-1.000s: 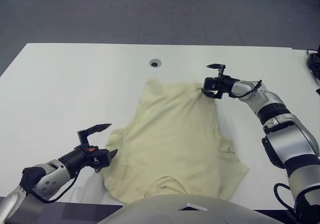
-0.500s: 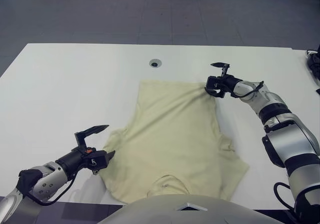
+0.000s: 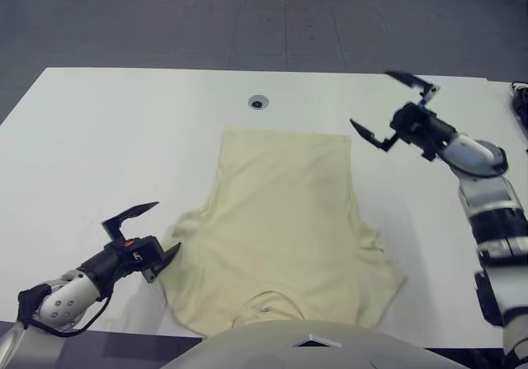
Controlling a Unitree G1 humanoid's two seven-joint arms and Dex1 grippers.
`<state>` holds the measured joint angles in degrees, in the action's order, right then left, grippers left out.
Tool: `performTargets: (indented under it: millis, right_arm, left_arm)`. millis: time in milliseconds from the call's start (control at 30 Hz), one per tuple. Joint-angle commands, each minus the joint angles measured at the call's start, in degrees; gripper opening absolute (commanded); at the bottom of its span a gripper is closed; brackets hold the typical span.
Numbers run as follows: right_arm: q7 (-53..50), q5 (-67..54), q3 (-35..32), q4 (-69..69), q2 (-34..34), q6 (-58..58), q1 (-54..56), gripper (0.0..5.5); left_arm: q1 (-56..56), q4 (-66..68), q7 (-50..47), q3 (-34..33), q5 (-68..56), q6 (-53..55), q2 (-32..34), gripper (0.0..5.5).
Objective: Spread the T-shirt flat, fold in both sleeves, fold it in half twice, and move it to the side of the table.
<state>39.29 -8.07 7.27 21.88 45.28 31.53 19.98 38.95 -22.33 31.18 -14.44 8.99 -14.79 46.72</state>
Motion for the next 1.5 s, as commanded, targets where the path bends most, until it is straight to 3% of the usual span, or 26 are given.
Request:
performTargets:
  millis: [33,167,267,367,667,900,1100,1267,1500]
  right_arm:
    - [12.00,-8.82,-3.34,-15.58,9.46,-6.06,-14.16,5.40]
    - [19.36,-13.07,-4.75,-26.92,14.49,-11.55,-24.78,5.40]
    - [19.60,-11.65,-5.38,-31.60,14.37,-13.88,-27.77,5.40]
    - [20.83,-8.11,-3.37,-33.36,14.03,-15.10,-30.21,5.40]
    - [16.00,12.60,0.83,-22.31,12.73,-8.74,-26.90,5.40]
    - [13.24,17.39,1.19,-15.81,14.34,-4.85,-24.26,5.40]
    - [14.22,14.16,0.81,-16.98,14.26,-4.26,-24.27,5.40]
    - [18.52,0.94,-2.27,-26.19,14.57,-9.12,-26.83,5.40]
    - [16.31,2.24,-7.48,-26.33,14.06,-9.89,-21.79,5.40]
  left_arm:
    - [4.21,-4.60,5.20,-3.29,-5.56,1.29,0.34,5.37]
    - [8.31,-7.81,10.20,-5.12,-10.57,0.54,0.11,5.37]
    - [5.05,-7.31,10.41,-8.91,-17.38,3.33,-1.26,5.37]
    - [1.39,-3.20,7.53,-11.88,-13.02,4.26,-1.19,5.37]
    - [-7.18,-5.09,0.50,-10.11,-11.36,9.21,-6.86,5.37]
    - [-9.03,-5.22,0.33,-8.23,-8.75,10.11,-7.65,5.37]
    - [-10.80,-5.19,0.34,-7.63,-9.12,11.13,-8.21,5.37]
    - [-10.98,-7.53,-1.20,-7.51,-13.04,13.90,-12.22,5.37]
    - [-9.05,-8.80,-1.02,-7.87,-15.11,15.67,-14.59,5.37]
